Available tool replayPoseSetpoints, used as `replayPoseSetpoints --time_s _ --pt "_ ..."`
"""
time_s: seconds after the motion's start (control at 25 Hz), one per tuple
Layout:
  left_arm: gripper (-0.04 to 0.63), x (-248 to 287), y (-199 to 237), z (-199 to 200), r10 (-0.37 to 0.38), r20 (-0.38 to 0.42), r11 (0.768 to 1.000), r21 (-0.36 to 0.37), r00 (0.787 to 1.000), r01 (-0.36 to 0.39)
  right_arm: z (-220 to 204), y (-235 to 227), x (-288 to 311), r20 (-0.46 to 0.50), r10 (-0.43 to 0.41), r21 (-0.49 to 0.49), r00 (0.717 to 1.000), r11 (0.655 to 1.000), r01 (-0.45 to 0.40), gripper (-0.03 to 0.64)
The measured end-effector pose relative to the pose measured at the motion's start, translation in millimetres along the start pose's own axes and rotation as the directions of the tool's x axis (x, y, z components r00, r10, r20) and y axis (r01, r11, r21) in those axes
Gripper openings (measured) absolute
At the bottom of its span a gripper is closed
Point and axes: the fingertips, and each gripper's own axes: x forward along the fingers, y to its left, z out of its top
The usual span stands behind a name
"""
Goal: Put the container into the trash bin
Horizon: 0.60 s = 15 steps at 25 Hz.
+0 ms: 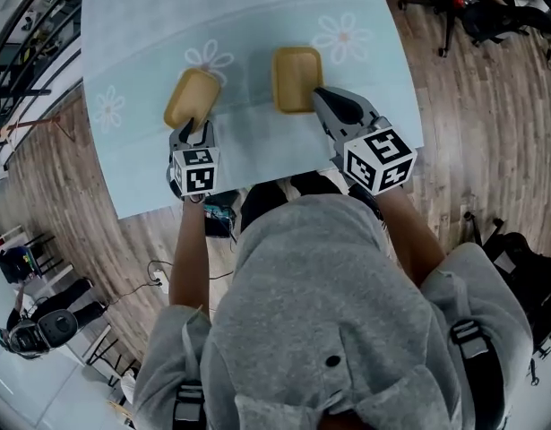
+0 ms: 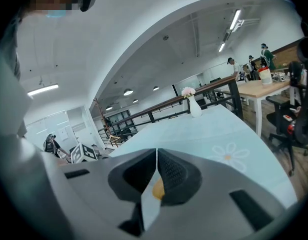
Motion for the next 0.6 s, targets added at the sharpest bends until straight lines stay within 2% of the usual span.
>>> replayPoseSetpoints --time_s 0.24,0.32,0.48,0.6 --pt "0.147 31 -14 -16 -0.047 -0.097 0.999 0.006 0.994 0.048 -3 -17 -17 0.006 -0.030 0.044 1.000 0.999 0.029 0.031" --pt "0.142 36 -12 -17 -0.036 -0.111 0.999 0.018 0.993 0.038 -4 -19 -18 0.006 -0.032 0.047 0.999 0.998 0.032 0.031" --pt "0.087 42 -10 -16 -0.009 -0.127 0.997 0.071 0.992 0.019 -8 -24 -20 -0.003 -0.035 0.049 0.999 0.998 0.035 0.031" --pt "0.053 43 -8 -13 -0.018 -0.133 0.997 0.073 0.991 0.028 -8 -21 -15 -0.003 -0.033 0.046 0.999 0.998 0.033 0.031"
